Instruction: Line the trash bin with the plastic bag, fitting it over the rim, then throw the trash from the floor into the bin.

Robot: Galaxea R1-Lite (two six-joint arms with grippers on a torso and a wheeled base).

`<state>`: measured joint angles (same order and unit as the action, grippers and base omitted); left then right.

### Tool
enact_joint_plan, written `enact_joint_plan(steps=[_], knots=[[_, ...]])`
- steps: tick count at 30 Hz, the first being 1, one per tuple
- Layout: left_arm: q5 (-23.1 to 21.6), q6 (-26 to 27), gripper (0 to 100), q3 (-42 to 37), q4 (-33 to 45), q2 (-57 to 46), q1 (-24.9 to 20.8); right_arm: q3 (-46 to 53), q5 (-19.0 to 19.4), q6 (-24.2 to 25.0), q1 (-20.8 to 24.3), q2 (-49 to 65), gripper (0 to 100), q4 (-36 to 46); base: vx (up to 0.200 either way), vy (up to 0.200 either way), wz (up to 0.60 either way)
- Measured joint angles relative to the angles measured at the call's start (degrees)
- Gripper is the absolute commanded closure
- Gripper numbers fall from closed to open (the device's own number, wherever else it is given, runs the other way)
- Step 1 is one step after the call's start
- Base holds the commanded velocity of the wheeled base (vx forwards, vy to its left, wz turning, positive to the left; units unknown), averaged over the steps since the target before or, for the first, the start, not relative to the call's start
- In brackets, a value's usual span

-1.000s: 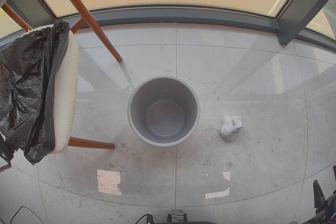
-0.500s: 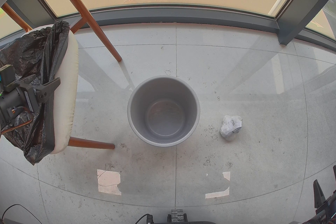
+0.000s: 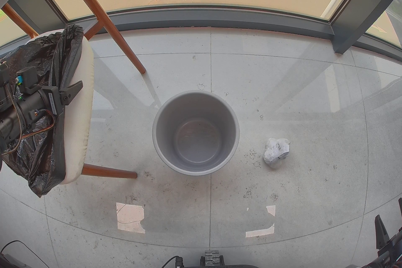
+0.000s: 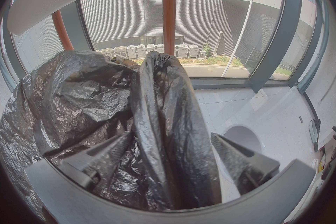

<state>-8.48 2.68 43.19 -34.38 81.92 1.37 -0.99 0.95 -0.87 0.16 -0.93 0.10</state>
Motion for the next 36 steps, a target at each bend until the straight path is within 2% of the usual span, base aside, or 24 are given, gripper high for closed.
enact_joint_plan(steps=[12,18,20,25,30,36], knots=[[-0.49,-0.17,100,-0.78,0.59,-0.15,0.01,-0.02,0.0,0.02,0.0,0.0,0,0.0,0.0,0.0,0.0],[-1.85,-0.22,100,-3.12,2.46,-3.64,-0.05,-0.02,0.0,0.05,0.0,0.0,0,0.0,0.0,0.0,0.0],[-3.85,-0.22,100,-4.88,3.95,-6.24,-0.27,-0.02,0.0,0.09,0.0,0.0,0,0.01,0.0,0.0,0.0],[-12.29,0.16,100,-10.89,7.4,-13.37,-1.85,-0.02,0.0,0.16,-0.16,0.0,0,0.04,0.0,0.0,0.0],[-13.32,1.44,100,-12.41,8.08,-16.85,-6.27,-0.02,-0.02,0.18,-0.23,0.0,0,0.12,0.0,0.0,0.0],[-13.39,4.56,100,-11.89,8.17,-17.02,-16.91,-0.02,0.0,-0.24,-0.32,0.0,0,0.22,0.0,0.0,0.0]])
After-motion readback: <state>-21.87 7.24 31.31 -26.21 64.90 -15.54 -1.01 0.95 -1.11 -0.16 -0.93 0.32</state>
